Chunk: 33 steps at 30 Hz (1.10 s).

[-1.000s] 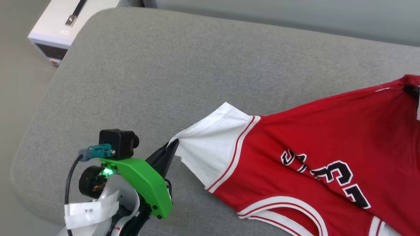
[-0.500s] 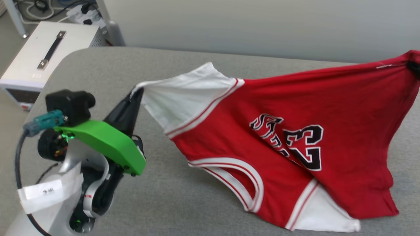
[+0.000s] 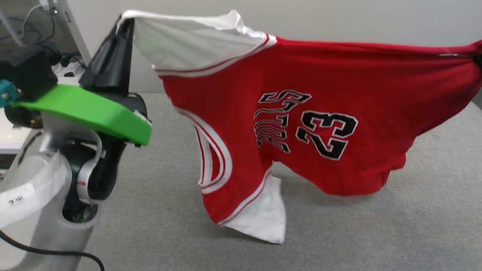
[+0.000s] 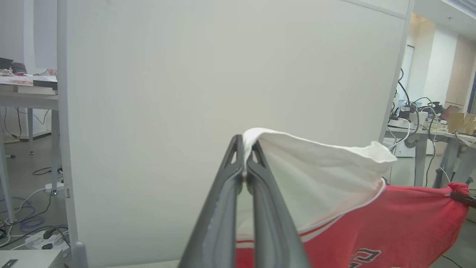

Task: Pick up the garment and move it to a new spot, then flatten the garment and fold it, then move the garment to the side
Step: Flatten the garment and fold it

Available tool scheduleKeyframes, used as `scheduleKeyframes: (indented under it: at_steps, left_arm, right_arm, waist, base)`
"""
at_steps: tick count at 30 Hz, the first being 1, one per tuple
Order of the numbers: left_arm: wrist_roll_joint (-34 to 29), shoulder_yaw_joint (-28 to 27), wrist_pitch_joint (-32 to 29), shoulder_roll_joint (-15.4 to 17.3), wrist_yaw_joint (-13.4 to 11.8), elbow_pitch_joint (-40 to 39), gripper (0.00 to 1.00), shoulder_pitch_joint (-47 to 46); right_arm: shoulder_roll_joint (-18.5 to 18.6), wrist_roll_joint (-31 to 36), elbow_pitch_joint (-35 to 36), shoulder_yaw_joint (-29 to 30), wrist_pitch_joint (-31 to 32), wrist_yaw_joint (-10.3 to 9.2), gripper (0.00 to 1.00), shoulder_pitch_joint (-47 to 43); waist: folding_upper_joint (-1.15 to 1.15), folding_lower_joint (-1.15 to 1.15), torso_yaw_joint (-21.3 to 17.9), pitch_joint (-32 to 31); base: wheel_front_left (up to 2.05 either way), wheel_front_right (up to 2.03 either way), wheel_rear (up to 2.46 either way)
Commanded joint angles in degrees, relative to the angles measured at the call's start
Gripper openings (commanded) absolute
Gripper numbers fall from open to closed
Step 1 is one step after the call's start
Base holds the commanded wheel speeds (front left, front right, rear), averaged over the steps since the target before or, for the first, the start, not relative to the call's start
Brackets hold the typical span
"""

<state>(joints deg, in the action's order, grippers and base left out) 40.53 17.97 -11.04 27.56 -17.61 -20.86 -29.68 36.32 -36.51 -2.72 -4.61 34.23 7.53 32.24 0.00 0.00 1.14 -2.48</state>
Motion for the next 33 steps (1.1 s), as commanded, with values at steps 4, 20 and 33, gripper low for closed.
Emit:
scheduleKeyframes:
  at_steps: [4, 20, 33]
  left_arm:
    - [-1.9, -0.9, 0.6, 0.5, 0.6, 1.4, 0.00, -5.3]
    - [-6.4, -2.0, -5.8, 11.5, 8.8, 6.7, 0.00, -25.1]
    - [-11.1, 0.5, -7.0, 13.8, 17.6, 21.4, 0.00, -50.1]
  right_arm:
    - [-0.3, 0.7, 2.0, 2.0, -1.2, -0.04, 0.00, -0.5]
    - [1.5, 3.3, 4.0, 3.3, -4.7, -0.04, 0.00, 11.8]
    - [2.1, 7.4, -7.0, -4.4, -10.4, -0.04, 0.00, 35.7]
  waist:
    - [0.00, 0.00, -1.7, -0.9]
    - [0.00, 0.00, -1.7, 15.8]
    - [0.00, 0.00, -1.6, 34.2]
  base:
    - [0.00, 0.00, 0.00]
    - [0.00, 0.00, 0.00]
    - [0.00, 0.00, 0.00]
